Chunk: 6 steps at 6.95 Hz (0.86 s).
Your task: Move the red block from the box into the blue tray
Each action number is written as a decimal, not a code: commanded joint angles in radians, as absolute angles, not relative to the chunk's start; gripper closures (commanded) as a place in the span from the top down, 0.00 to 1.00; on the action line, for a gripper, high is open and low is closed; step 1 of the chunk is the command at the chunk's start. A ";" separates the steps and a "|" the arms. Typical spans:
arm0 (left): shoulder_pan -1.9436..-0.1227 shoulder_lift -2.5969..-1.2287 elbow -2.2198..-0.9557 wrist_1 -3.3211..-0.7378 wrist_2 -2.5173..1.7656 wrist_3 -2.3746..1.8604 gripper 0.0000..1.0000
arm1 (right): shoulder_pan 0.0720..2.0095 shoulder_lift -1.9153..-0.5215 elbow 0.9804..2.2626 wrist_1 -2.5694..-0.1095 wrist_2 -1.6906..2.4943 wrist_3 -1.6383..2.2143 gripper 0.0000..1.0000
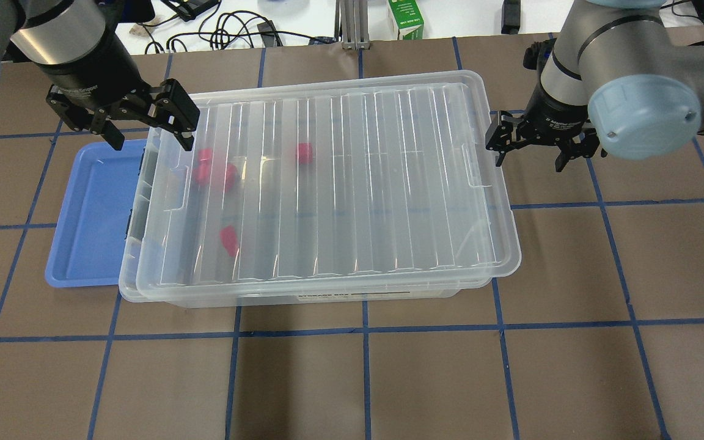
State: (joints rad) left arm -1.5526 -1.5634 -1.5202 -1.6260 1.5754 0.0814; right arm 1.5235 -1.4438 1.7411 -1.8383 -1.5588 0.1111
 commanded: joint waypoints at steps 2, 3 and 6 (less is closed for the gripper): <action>-1.554 -1.568 -1.520 -1.625 1.575 0.081 1.00 | 1.526 -1.424 1.759 -1.868 -1.528 0.103 1.00; -1.554 -1.565 -1.522 -1.624 1.577 0.081 1.00 | 1.526 -1.424 1.759 -1.870 -1.529 0.092 1.00; -1.554 -1.568 -1.522 -1.624 1.575 0.081 1.00 | 1.519 -1.422 1.759 -1.878 -1.571 0.037 1.00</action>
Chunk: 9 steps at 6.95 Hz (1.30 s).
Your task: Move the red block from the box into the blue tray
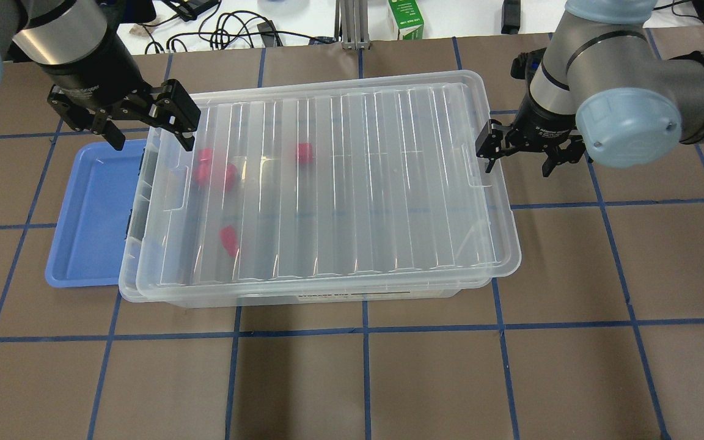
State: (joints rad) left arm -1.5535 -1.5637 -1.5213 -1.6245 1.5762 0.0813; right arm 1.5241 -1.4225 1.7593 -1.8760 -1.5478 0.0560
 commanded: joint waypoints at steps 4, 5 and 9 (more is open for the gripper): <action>-1.554 -1.571 -1.520 -1.623 1.575 0.081 1.00 | 1.474 -1.424 1.758 -1.884 -1.715 -0.023 1.00; -1.554 -1.577 -1.520 -1.621 1.575 0.081 1.00 | 1.435 -1.428 1.758 -1.884 -1.715 -0.066 1.00; -1.554 -1.575 -1.520 -1.621 1.572 0.080 1.00 | 1.315 -1.430 1.758 -1.882 -1.749 -0.181 1.00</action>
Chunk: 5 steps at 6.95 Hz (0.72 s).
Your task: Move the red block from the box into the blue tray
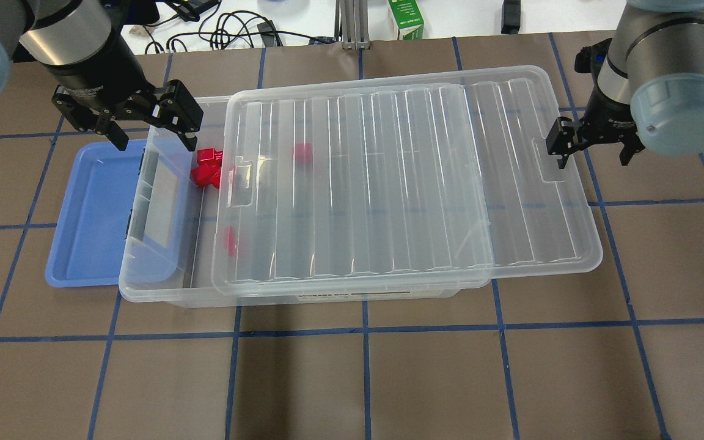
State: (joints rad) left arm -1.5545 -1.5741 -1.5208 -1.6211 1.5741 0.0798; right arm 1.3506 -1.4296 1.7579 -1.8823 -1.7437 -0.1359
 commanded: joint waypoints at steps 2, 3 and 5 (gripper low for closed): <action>-1.555 -1.589 -1.523 -1.618 1.562 0.078 1.00 | 1.293 -1.430 1.758 -1.882 -1.747 -0.199 1.00; -1.554 -1.601 -1.546 -1.617 1.562 0.080 1.00 | 1.293 -1.431 1.756 -1.882 -1.747 -0.199 1.00; -1.546 -1.630 -1.563 -1.600 1.562 0.081 1.00 | 1.290 -1.431 1.755 -1.881 -1.749 -0.201 1.00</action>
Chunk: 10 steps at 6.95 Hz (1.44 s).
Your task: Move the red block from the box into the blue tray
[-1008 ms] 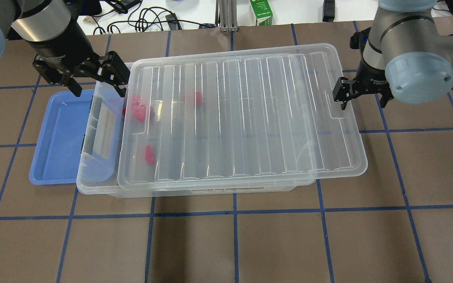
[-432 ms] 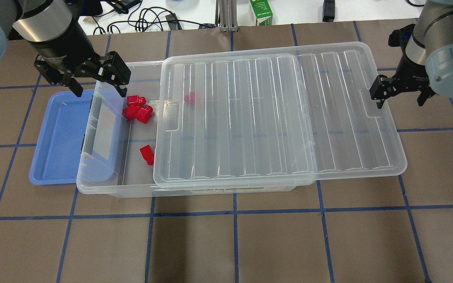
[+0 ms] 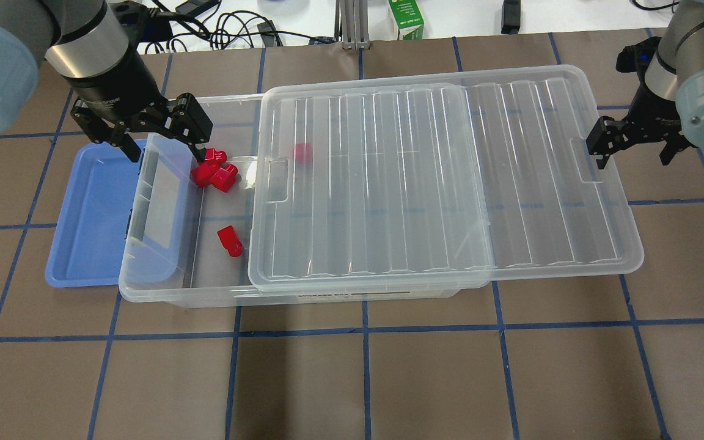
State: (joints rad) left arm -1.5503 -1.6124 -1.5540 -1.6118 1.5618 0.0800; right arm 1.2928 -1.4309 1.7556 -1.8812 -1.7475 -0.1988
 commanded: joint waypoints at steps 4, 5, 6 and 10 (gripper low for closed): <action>-1.537 -1.686 -1.745 -1.357 1.559 0.080 1.00 | 1.295 -1.440 1.746 -1.879 -1.740 -0.206 1.00; -1.537 -1.695 -1.784 -1.317 1.560 0.022 1.00 | 1.305 -1.463 1.741 -1.878 -1.718 -0.198 1.00; -1.537 -1.697 -1.801 -1.312 1.562 0.014 1.00 | 1.324 -1.503 1.711 -1.835 -1.631 -0.177 1.00; -1.522 -1.741 -1.859 -1.238 1.559 -0.083 1.00 | 1.636 -1.554 1.545 -1.706 -1.603 0.084 1.00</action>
